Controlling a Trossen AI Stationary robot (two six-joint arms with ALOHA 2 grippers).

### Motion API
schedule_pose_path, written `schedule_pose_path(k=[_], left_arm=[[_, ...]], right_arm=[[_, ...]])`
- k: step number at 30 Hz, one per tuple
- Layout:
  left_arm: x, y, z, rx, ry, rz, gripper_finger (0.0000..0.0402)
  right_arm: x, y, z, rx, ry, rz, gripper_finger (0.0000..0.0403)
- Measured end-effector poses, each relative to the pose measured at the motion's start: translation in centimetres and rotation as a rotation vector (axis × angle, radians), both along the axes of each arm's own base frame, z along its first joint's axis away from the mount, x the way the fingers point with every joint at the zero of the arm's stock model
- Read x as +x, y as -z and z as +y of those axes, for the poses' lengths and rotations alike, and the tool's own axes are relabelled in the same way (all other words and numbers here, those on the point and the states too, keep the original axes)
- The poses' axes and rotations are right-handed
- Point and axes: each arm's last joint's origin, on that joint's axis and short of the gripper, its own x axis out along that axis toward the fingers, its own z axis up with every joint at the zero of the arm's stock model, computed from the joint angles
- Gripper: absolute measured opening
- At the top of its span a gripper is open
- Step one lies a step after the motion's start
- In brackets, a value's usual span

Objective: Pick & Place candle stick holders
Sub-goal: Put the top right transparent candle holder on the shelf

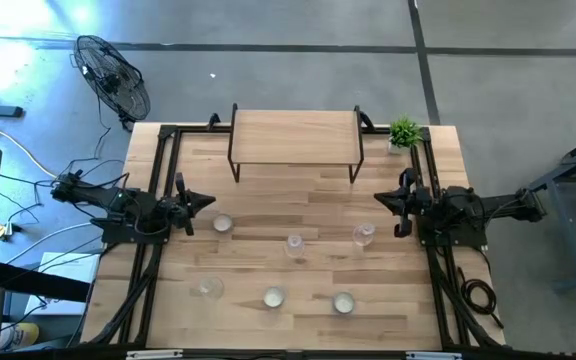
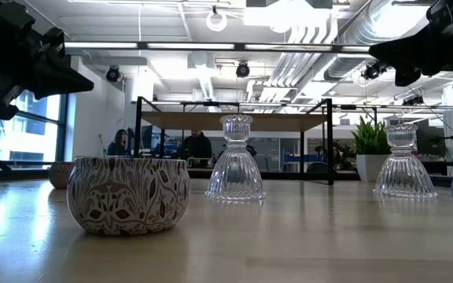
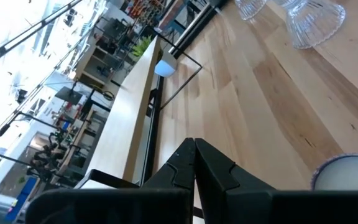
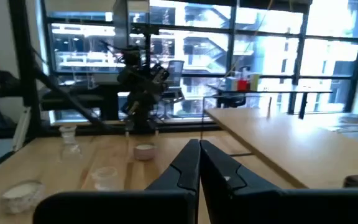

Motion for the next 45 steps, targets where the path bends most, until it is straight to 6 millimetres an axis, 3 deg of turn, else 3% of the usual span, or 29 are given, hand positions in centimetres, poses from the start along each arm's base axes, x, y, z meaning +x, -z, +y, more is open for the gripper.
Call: schedule_pose_path(k=[7,15,19,22,29,38,45], left_arm=[[0.1,-0.3,-0.2,-0.036,0.051,-0.031,0.0002],[0.2,-0.5,-1.2,-0.538,0.349,-0.08,0.0002],[0.2,-0.6,-1.5,-0.768,0.391,-0.082,0.0002],[0.2,-0.8,-1.5,-0.845,0.394,-0.109,0.0002],[0.2,-1.4,-1.4,-0.79,0.389,-0.175,0.0002],[0.3,-1.4,-1.3,-0.761,0.338,-0.193,0.0002],[0.3,-1.2,-0.7,-0.898,0.127,-0.288,0.0014]], right_arm=[[0.0,0.1,0.0,0.051,-0.02,-0.004,0.0005],[0.0,0.1,-0.1,0.057,0.038,0.001,0.002],[0.0,0.1,-0.3,0.086,0.08,-0.005,0.005],[-0.1,0.1,-0.4,0.115,0.12,-0.012,0.008],[-0.1,0.1,-0.6,0.151,0.181,-0.024,0.013],[-0.2,0.0,-0.7,0.146,0.238,-0.034,0.0134],[-0.2,0.0,-0.7,0.126,0.253,-0.029,0.0142]])
